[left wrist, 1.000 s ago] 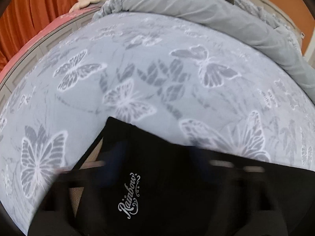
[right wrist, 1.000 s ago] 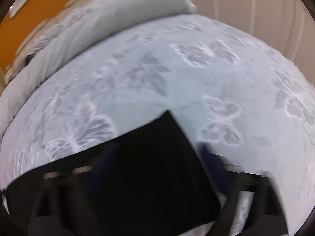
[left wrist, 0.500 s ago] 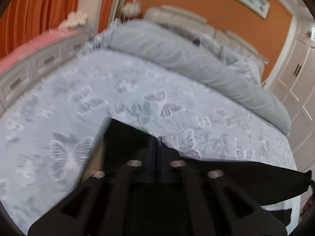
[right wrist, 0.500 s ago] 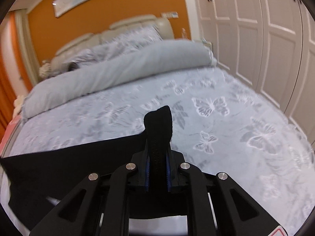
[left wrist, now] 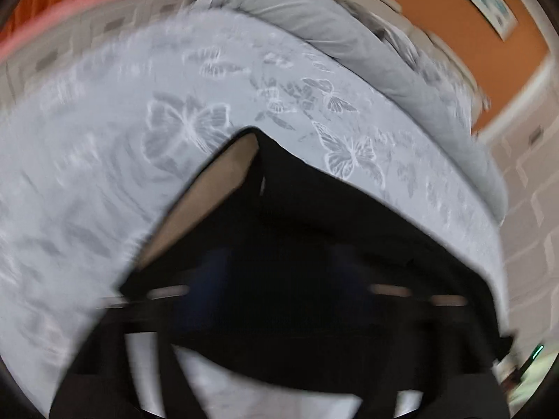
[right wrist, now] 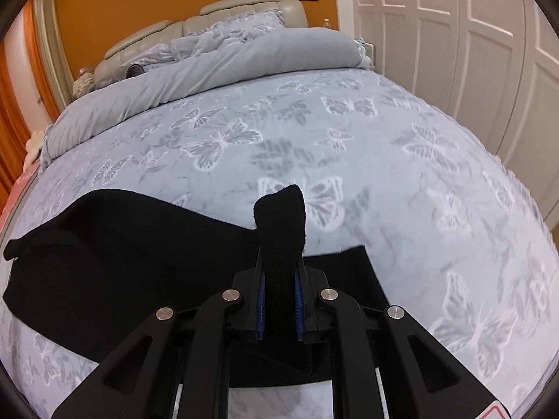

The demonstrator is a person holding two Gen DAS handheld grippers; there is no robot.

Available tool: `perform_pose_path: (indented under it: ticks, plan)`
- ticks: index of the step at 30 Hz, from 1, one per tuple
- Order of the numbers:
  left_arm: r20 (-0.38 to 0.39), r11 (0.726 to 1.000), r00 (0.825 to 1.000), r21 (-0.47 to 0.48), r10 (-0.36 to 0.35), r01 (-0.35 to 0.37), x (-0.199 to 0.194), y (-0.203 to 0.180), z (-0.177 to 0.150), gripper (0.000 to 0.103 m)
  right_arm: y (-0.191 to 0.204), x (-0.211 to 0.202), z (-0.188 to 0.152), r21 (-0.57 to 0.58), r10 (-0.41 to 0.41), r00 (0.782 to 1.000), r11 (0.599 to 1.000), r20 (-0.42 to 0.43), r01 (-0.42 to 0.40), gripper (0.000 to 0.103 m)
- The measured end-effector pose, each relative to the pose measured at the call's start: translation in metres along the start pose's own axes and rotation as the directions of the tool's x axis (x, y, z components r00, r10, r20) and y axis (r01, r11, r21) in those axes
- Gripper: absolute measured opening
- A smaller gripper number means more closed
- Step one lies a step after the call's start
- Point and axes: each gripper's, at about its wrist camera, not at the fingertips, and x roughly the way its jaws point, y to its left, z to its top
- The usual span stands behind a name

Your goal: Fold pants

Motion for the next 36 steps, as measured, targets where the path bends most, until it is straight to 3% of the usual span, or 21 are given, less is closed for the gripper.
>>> perform_pose_path:
  ticks: [1, 4, 6, 7, 8, 9, 12, 16, 18, 20, 23, 25, 28, 31, 34, 36]
  plan:
    - [0.021, 0.997, 1.000, -0.071, -0.005, 0.007, 0.010, 0.003, 0.003, 0.087, 0.000, 0.000, -0.001, 0.005, -0.001, 1.000, 1.000, 0.001, 0.001, 0.011]
    - [-0.029, 0.983, 0.997, -0.172, -0.067, 0.061, 0.046, 0.002, 0.018, 0.087, -0.002, 0.002, -0.001, 0.010, -0.005, 1.000, 1.000, 0.001, 0.005, 0.011]
    - [-0.035, 0.970, 0.994, -0.226, -0.100, 0.090, 0.063, 0.002, 0.024, 0.079, -0.004, 0.004, -0.001, 0.014, -0.012, 1.000, 1.000, 0.001, 0.012, 0.011]
    - [-0.037, 0.964, 0.991, -0.240, -0.130, 0.117, 0.072, 0.000, 0.028, 0.053, -0.004, 0.005, -0.001, 0.017, -0.018, 1.000, 1.000, -0.001, 0.018, 0.011]
    - [-0.059, 0.961, 0.988, -0.248, -0.145, 0.126, 0.084, -0.005, 0.034, 0.010, -0.003, 0.007, -0.002, 0.018, -0.024, 1.000, 1.000, -0.004, 0.024, 0.011]
    - [-0.070, 0.959, 0.986, -0.249, -0.154, 0.132, 0.088, -0.006, 0.038, 0.005, -0.002, 0.009, -0.001, 0.017, -0.034, 0.999, 0.999, -0.005, 0.034, 0.011]
    - [0.014, 0.951, 0.983, -0.251, -0.183, 0.181, 0.067, -0.011, 0.059, 0.005, -0.001, 0.008, 0.006, 0.024, -0.050, 0.999, 0.998, 0.008, 0.050, 0.011]
    - [0.098, 0.936, 0.950, -0.170, -0.296, 0.310, 0.000, -0.023, 0.081, 0.005, 0.007, -0.012, 0.024, 0.015, -0.028, 0.996, 1.000, 0.081, 0.027, 0.011]
    - [0.107, 0.939, 0.942, -0.100, -0.319, 0.329, -0.037, -0.019, 0.072, 0.005, 0.009, -0.018, 0.026, 0.003, -0.025, 0.995, 1.000, 0.092, 0.024, 0.011]
    - [0.092, 0.950, 0.950, -0.067, -0.300, 0.306, -0.061, 0.001, 0.052, 0.005, 0.008, -0.020, 0.024, -0.010, -0.038, 0.996, 0.999, 0.086, 0.039, 0.011]
    - [0.016, 0.961, 0.969, -0.127, -0.245, 0.245, -0.055, 0.048, 0.011, 0.005, -0.006, -0.012, 0.005, 0.001, -0.064, 0.997, 0.998, 0.053, 0.064, 0.013]
    - [-0.063, 0.973, 0.982, -0.163, -0.177, 0.165, -0.032, 0.077, -0.018, 0.005, -0.015, -0.002, -0.012, 0.014, -0.080, 0.997, 0.997, 0.013, 0.079, 0.016]
    - [-0.169, 0.969, 0.977, -0.230, -0.130, 0.089, 0.010, 0.112, -0.063, 0.007, -0.029, 0.013, -0.039, 0.032, -0.100, 0.992, 0.994, -0.076, 0.102, 0.025]
    - [-0.101, 0.950, 0.980, -0.280, -0.171, 0.137, 0.005, 0.119, -0.077, 0.012, -0.044, 0.001, -0.057, 0.061, -0.136, 0.986, 0.988, -0.091, 0.142, 0.048]
    - [-0.085, 0.949, 0.981, -0.279, -0.177, 0.147, -0.003, 0.114, -0.079, 0.014, -0.059, -0.035, -0.063, 0.141, -0.100, 0.995, 0.985, -0.027, 0.103, 0.057]
    - [-0.082, 0.946, 0.980, -0.285, -0.181, 0.151, -0.007, 0.109, -0.078, 0.020, -0.065, -0.056, -0.069, 0.197, -0.049, 0.999, 0.979, 0.009, 0.046, 0.061]
